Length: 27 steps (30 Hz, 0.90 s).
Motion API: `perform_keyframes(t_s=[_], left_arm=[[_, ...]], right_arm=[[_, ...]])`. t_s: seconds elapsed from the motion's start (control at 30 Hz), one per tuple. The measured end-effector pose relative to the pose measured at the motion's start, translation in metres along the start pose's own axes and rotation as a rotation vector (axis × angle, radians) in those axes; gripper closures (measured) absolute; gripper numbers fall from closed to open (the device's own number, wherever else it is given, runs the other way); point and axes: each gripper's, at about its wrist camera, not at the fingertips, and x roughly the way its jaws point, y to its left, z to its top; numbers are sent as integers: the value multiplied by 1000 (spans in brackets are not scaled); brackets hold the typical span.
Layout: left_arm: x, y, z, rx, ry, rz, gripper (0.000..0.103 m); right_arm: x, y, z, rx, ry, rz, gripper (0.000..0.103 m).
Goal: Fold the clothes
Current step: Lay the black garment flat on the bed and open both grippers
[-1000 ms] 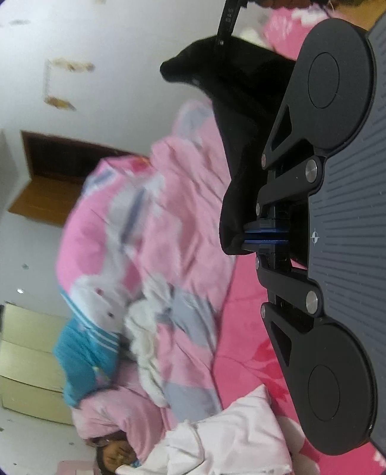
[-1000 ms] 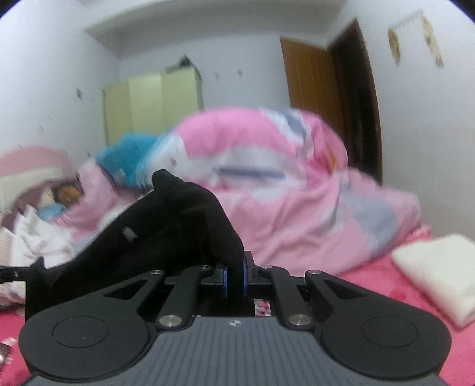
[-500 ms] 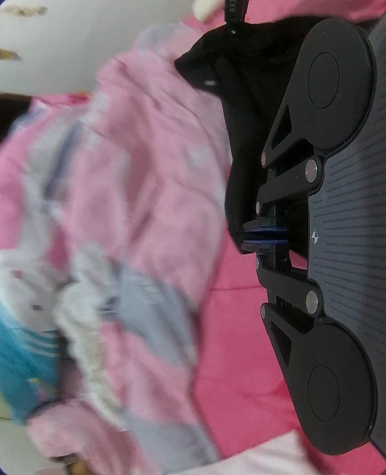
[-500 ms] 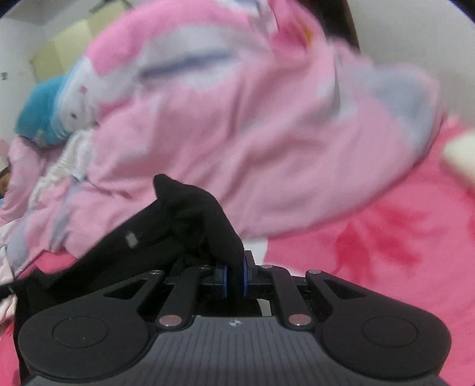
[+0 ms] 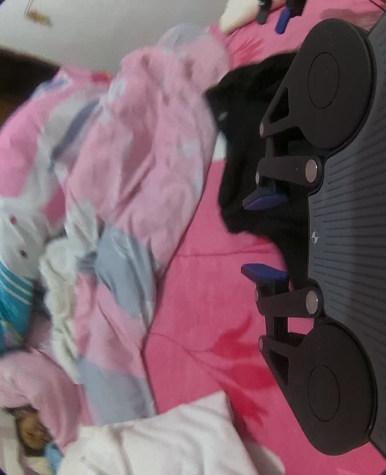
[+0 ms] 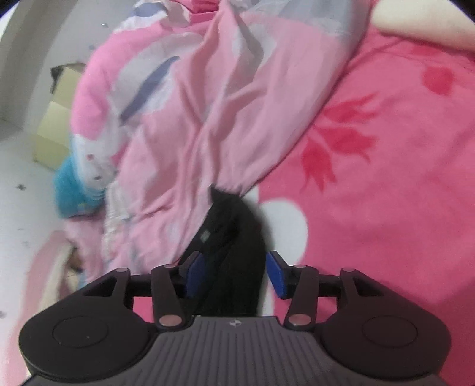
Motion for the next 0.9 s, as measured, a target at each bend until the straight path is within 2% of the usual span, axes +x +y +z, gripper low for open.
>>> perform_keyframes(t_s=[0.1, 0.17, 0.27, 0.33, 0.4, 0.47, 0.57, 0.63, 0.73, 0.77, 0.83, 0.87, 0.9], left_arm=[[-43, -6, -23, 38, -9, -37, 49], [-65, -9, -42, 64, -2, -73, 47], [-85, -14, -69, 116, 38, -159, 40], [-96, -18, -88, 150, 44, -188, 36], [-101, -23, -104, 171, 46, -200, 33], [-101, -26, -119, 183, 63, -206, 34], [-101, -31, -130, 226, 74, -143, 34], [-107, -32, -133, 258, 45, -98, 34], [-109, -31, -134, 287, 29, -102, 34], [-106, -33, -135, 311, 27, -95, 34], [-96, -39, -141, 372, 28, -63, 35], [-90, -43, -144, 404, 37, -42, 37], [-85, -46, -148, 432, 46, -28, 40]], right_arm=[[-28, 13, -16, -20, 78, -6, 43], [-47, 22, -27, -35, 130, -13, 43], [-71, 26, -55, 25, 225, 121, 43], [-78, 28, -77, 69, 280, 204, 43], [-74, 28, -97, 73, 284, 185, 43], [-62, 24, -106, 76, 267, 123, 43], [-37, 11, -109, 110, 226, 31, 47], [-17, 1, -104, 158, 196, 46, 51], [7, -4, -101, 172, 162, 39, 56], [16, -4, -100, 169, 151, 30, 60], [33, -4, -104, 165, 161, 21, 77], [38, -5, -106, 154, 165, 13, 93], [41, -5, -109, 141, 167, 4, 99]])
